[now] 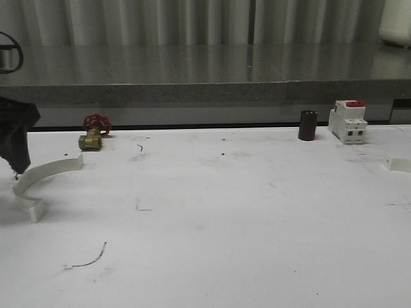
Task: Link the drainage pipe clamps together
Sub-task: 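Lower the left gripper and grasp the white half-ring clamp's end, then lift the clamp with the left gripper and carry it to table center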
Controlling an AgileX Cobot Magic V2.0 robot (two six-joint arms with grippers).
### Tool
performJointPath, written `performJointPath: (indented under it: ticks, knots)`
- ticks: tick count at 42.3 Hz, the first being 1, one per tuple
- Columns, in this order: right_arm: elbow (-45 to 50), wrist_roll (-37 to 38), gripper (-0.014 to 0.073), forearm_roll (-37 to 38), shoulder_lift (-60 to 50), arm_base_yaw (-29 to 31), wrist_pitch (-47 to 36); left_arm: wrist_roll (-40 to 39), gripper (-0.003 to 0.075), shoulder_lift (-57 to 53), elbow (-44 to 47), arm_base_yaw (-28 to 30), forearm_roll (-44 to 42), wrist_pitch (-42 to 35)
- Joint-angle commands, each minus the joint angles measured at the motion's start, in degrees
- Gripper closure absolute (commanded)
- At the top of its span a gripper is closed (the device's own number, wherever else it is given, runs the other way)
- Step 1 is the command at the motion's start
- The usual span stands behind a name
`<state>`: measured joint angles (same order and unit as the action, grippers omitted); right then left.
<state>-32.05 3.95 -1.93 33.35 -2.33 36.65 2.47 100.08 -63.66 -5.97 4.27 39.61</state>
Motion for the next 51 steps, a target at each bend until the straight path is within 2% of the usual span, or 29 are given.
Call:
performJointPath:
  ticks: [1, 15, 18, 27, 36, 40, 46, 51]
  knots:
    - [-1.79, -0.13, 0.0137, 0.09, 0.59, 0.41, -3.55, -0.09, 0.0248, 0.76, -3.52, -0.4, 0.6, -1.94]
    - [-1.79, -0.13, 0.0137, 0.09, 0.59, 0.41, -3.55, -0.09, 0.0258, 6.75, -6.29, -0.4, 0.99, -5.28]
    - [-1.79, -0.13, 0.0137, 0.09, 0.59, 0.41, -3.55, -0.09, 0.0293, 7.34, -6.29, -0.4, 0.98, -5.98]
    - [-1.79, -0.13, 0.0137, 0.09, 0.59, 0.41, -3.55, -0.09, 0.0482, 7.55, -6.29, -0.4, 1.2, -6.55]
    - [-1.79, -0.13, 0.0137, 0.09, 0.59, 0.41, -3.55, -0.09, 0.0599, 7.55, -6.29, -0.4, 1.2, -7.31]
    - [-1.79, -0.13, 0.0137, 0.09, 0.59, 0.41, -3.55, -0.09, 0.0634, 7.55, -6.29, -0.4, 1.2, -8.87]
    - [-1.79, -0.13, 0.0137, 0.09, 0.59, 0.41, -3.55, -0.09, 0.0661, 7.55, -7.32, -0.7, 1.2, -4.19]
    - [-1.79, -0.13, 0.0137, 0.09, 0.59, 0.41, -3.55, -0.34, 0.066, 7.04, -10.21, -3.54, 1.2, 0.63]
